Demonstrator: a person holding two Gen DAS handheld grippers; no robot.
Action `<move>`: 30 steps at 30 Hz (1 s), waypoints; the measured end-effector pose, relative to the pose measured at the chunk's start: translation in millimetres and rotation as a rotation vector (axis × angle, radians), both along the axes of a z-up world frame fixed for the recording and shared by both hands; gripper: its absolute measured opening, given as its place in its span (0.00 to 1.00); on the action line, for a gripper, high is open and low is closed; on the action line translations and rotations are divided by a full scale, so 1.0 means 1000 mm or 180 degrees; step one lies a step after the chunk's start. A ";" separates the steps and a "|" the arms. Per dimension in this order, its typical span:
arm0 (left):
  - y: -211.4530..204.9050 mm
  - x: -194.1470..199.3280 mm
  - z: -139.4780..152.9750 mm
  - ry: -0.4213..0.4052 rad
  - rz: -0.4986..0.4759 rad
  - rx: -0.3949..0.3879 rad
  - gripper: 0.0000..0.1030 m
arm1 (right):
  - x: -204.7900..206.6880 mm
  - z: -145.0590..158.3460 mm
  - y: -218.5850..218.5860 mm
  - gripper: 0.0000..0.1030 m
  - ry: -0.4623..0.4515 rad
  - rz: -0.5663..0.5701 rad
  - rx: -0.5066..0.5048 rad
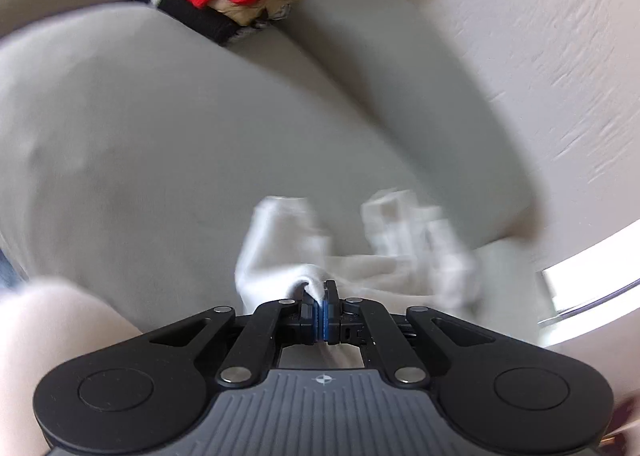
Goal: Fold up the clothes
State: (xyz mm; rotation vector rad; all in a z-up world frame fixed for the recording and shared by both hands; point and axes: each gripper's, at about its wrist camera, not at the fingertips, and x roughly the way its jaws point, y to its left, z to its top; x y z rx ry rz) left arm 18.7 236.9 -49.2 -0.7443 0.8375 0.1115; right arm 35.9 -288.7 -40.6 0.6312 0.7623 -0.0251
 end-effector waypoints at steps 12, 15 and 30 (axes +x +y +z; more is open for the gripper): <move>-0.010 0.003 -0.037 0.0192 0.0020 0.0027 0.17 | 0.019 -0.059 -0.006 0.32 0.0544 -0.0036 0.0894; -0.004 -0.005 -0.039 0.0176 0.0137 -0.0214 0.18 | 0.003 -0.061 -0.015 0.32 0.0534 -0.0222 0.1348; 0.003 -0.002 -0.046 0.0149 0.0238 -0.0602 0.18 | 0.016 -0.066 0.018 0.26 0.0157 -0.0165 0.1718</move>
